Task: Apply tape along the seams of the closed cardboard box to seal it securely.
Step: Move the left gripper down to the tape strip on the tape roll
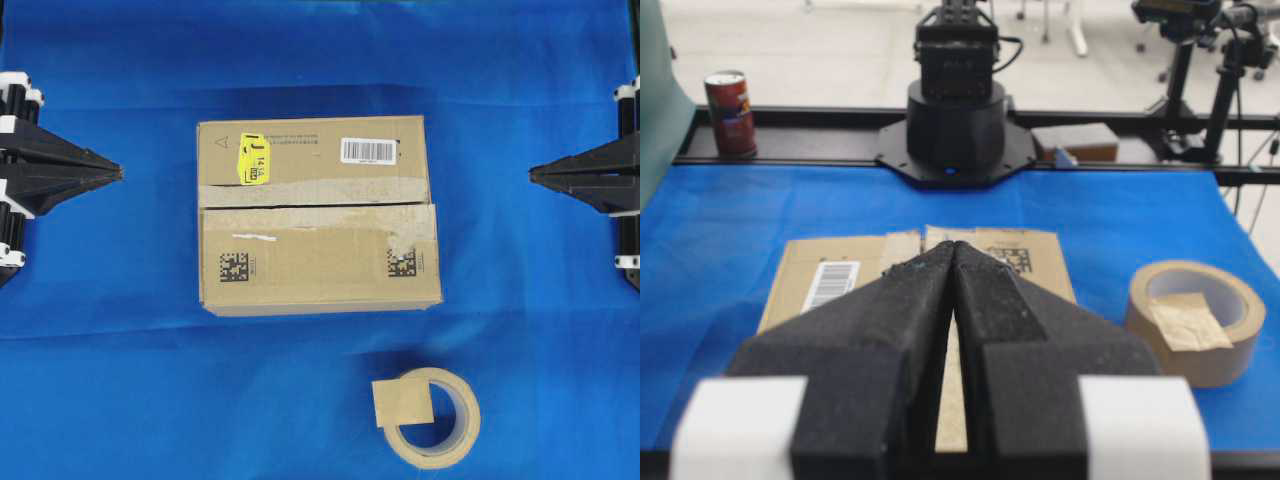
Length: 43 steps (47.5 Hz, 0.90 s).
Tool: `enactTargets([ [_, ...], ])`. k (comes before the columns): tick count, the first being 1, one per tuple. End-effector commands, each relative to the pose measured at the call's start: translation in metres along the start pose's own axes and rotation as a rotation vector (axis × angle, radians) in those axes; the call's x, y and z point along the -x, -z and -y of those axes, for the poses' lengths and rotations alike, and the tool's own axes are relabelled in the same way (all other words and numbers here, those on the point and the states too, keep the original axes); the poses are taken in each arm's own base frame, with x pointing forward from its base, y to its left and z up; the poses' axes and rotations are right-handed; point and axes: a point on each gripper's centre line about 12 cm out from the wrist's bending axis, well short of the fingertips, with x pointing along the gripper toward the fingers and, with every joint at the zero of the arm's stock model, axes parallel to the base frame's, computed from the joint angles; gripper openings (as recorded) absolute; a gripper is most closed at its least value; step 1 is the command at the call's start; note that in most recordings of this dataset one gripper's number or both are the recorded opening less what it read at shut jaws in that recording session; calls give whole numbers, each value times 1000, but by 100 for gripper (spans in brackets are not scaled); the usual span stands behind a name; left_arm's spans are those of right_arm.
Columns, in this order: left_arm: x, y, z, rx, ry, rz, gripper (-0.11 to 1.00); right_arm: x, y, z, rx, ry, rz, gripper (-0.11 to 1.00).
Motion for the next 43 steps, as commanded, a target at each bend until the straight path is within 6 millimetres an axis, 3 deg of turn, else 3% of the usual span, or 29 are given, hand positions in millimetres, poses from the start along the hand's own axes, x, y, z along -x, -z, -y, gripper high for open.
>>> enactTargets([
  [1, -4, 0, 0, -12, 1, -28, 0, -2, -8, 0, -6, -2, 20, 0],
  [10, -12, -5, 16, -110, 74, -5, 0, -8, -8, 0, -6, -2, -17, 0],
  [19, -38, -1, 45, -328, 184, 39, 0, -9, -8, 0, 6, -2, -20, 0],
  [35, -98, 40, 93, -942, 364, -29, 1, -9, -8, 0, 6, -2, -20, 0],
  [43, -135, 63, 114, -1061, 474, -149, 5, -10, -7, 0, 10, -3, -23, 0],
])
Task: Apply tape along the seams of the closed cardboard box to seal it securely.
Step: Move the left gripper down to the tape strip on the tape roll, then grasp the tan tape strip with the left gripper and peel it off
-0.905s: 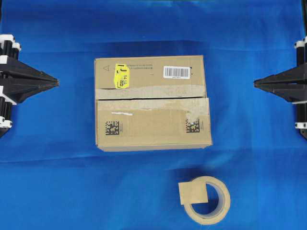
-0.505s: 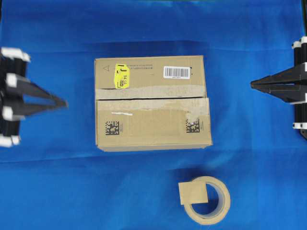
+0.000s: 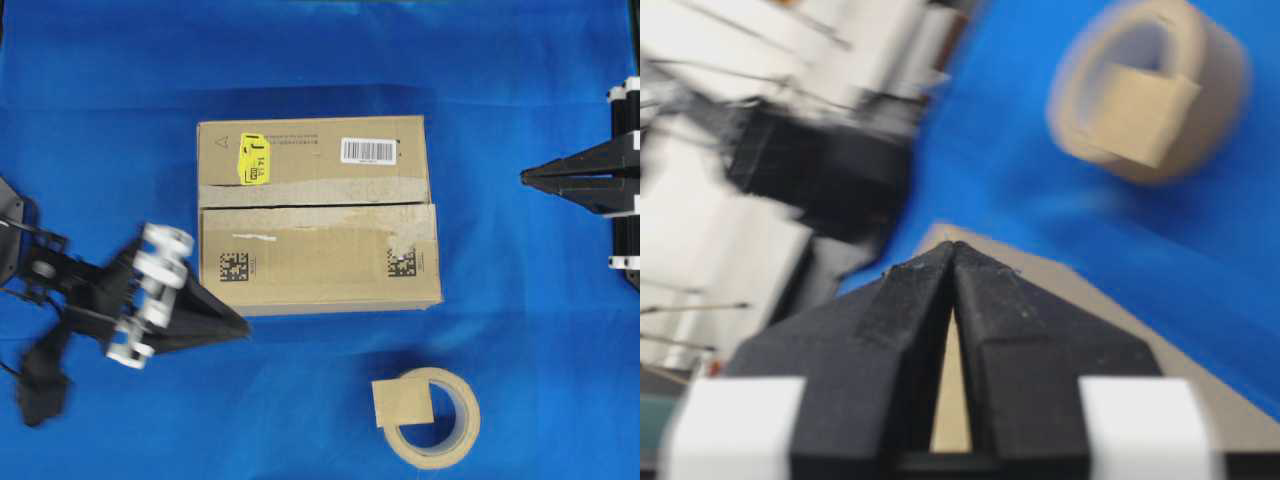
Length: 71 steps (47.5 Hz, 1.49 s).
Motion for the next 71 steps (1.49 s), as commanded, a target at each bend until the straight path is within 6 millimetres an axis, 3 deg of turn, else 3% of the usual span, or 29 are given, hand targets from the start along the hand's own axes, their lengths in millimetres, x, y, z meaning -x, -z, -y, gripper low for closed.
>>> enactTargets([
  [1, -25, -8, -6, -3, 35, -10, 10, -3, -10, 0, 4, -2, 25, 0],
  [4, -44, -9, -2, -14, 80, -27, 23, -3, -9, 0, 4, -2, 20, 0],
  [11, -76, -5, 17, -87, 160, -49, 67, -4, -8, 0, 9, -3, 17, 0],
  [13, -84, -3, 21, -118, 171, -52, 74, -4, -8, 0, 12, -3, 15, 0],
  [19, -110, 3, 33, -224, 202, -56, 62, -5, -6, -1, 15, -3, 8, 0],
  [30, -150, 15, 48, -308, 224, -65, 63, -6, -2, -1, 21, -5, -8, 0],
  [37, -165, 25, 51, -309, 226, -79, 63, -6, -1, -1, 21, -5, -12, 0],
  [62, -179, 30, 56, -308, 222, -82, 56, -8, 4, -1, 23, -5, -41, 0],
  [67, -179, 31, 57, -303, 230, -88, 51, -8, 4, -1, 23, -5, -41, 0],
  [71, -178, 32, 58, -303, 242, -92, 39, -8, 4, -1, 21, -5, -43, 0],
])
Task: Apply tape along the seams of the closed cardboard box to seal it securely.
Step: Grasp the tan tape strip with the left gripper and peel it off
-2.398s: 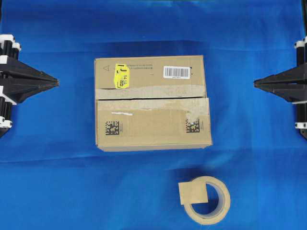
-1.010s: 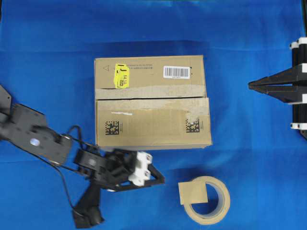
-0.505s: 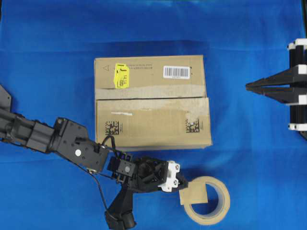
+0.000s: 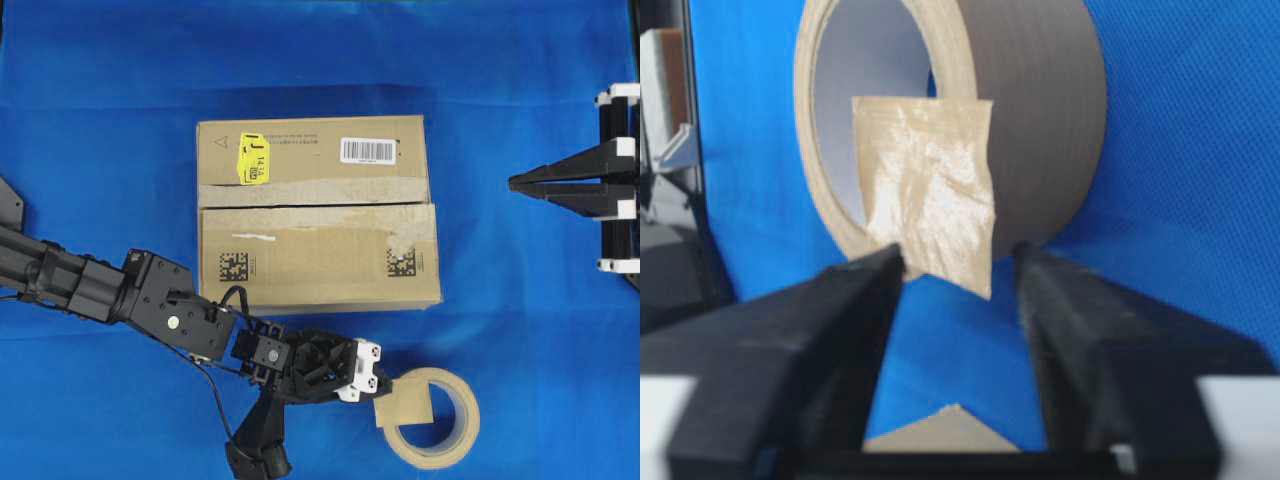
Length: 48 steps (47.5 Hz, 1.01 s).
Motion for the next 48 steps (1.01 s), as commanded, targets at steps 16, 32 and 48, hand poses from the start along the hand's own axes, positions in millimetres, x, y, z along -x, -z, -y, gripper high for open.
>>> enactTargets([
  [16, 4, 2, -12, 9, -2, -8, 1, -2, -6, 0, 0, -1, 14, 0],
  [32, 19, -3, -45, 11, -85, 6, 0, -3, -3, 0, -1, -2, -9, 0],
  [48, 42, -3, -85, -37, -200, 10, 0, -4, -2, 0, -8, -2, -15, 0],
])
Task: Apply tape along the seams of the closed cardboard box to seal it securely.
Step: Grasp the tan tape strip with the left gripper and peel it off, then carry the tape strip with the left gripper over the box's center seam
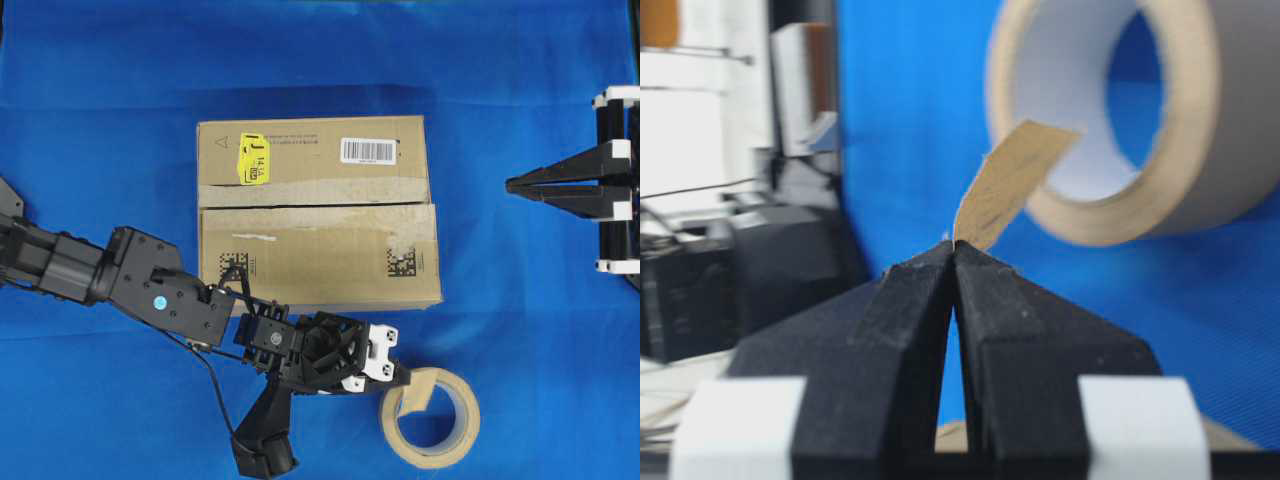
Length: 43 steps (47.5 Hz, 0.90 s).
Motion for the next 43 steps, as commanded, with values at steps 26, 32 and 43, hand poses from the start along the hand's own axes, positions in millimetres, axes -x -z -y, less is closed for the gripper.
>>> enactTargets([
  [26, 106, 51, -49, 10, -172, -110, 0, -4, -1, 0, -5, -2, -15, 0],
  [32, 124, 75, -44, 27, -194, -166, 1, -6, 1, 0, -2, -2, -25, 0],
  [43, 144, 98, -34, 55, -191, -231, 1, -10, 8, 0, -2, -2, -51, 0],
])
